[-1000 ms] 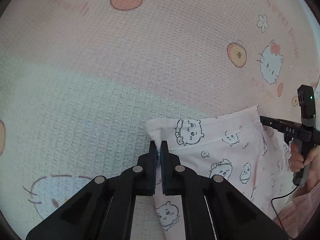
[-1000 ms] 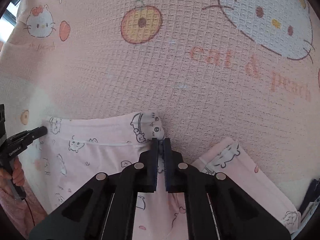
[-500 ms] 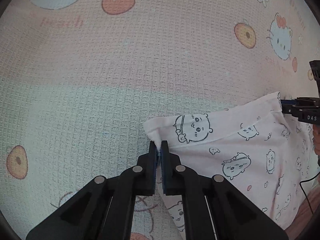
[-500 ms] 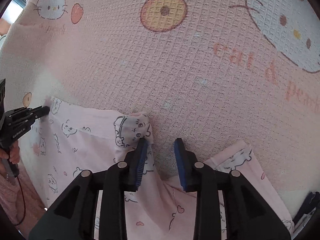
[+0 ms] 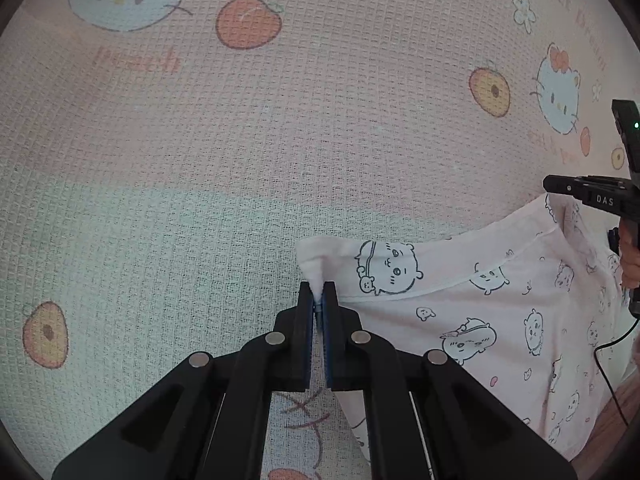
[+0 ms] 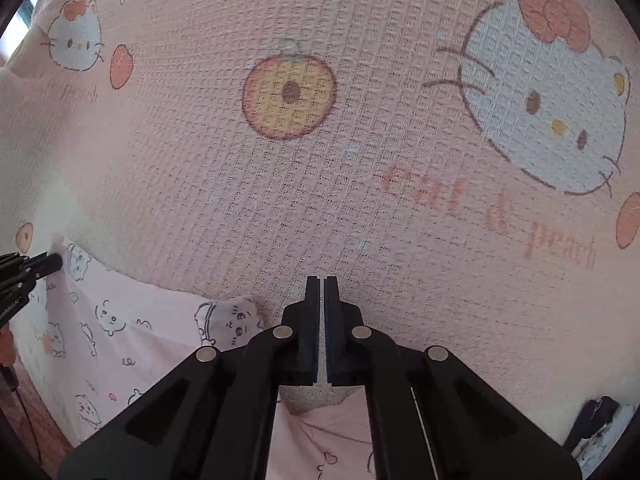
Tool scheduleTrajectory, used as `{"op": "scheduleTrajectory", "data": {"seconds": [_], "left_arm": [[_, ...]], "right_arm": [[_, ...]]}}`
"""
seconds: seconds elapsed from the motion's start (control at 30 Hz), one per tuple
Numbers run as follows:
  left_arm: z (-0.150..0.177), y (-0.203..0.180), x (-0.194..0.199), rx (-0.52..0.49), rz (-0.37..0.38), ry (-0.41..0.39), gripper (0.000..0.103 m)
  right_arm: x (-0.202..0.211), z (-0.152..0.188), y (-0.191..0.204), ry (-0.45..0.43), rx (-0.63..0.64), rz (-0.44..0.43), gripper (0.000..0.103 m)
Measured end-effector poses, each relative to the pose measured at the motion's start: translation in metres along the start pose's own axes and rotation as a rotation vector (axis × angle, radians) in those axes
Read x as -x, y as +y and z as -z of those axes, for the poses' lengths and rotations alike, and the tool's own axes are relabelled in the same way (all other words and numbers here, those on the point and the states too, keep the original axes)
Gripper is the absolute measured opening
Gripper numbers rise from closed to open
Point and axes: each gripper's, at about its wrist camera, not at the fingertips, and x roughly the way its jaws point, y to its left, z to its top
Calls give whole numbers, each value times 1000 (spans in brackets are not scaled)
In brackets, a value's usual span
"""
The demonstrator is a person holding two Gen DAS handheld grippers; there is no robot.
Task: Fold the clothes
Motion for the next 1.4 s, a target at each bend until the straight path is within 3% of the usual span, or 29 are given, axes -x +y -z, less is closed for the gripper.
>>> {"op": "scheduleTrajectory", "data": {"seconds": [0.07,0.13,0.4,0.53,0.63,0.77,0.83,0.87,0.93,0.97,1.07,1.2,1.4], "left_arm": [[-2,3,-5,12,4,20,5],[0,7,-6,6,-4,27,5],[-9,4,-18,14,-13,33,5],[-10,9,-18,10,-21,33,5],[-28,-7,-34,3,-30,32,5],[-26,-22,-40,1,-36,32,6],[-24,-30,-43,0,-38,33,6],[-25,-31,-43,0,-38,34,6],[-25,-38,-47,1,-41,35,6],[-25,-42,-49,2,-42,36,6],[-26,-43,-50,11,-41,36,6],[-18,-38,-48,12,-43,32,6],[-15,-35,-49,24,-40,27,8]], "right_arm": [[0,1,1,31,-5,-111,11],[-1,6,9,38,44,-129,34],[-17,21,34,56,188,-75,36],[-19,25,56,32,305,21,35],[-25,22,62,-6,364,118,31],[-28,0,31,-59,251,334,28],[-26,-9,8,-52,173,383,25],[-23,-13,-2,-43,127,350,25],[-5,-12,-2,-66,85,171,25],[2,-11,4,-79,97,104,26],[3,-5,37,-62,218,11,29],[-35,-7,53,12,291,88,29],[-36,-29,23,-40,167,161,34]]}}
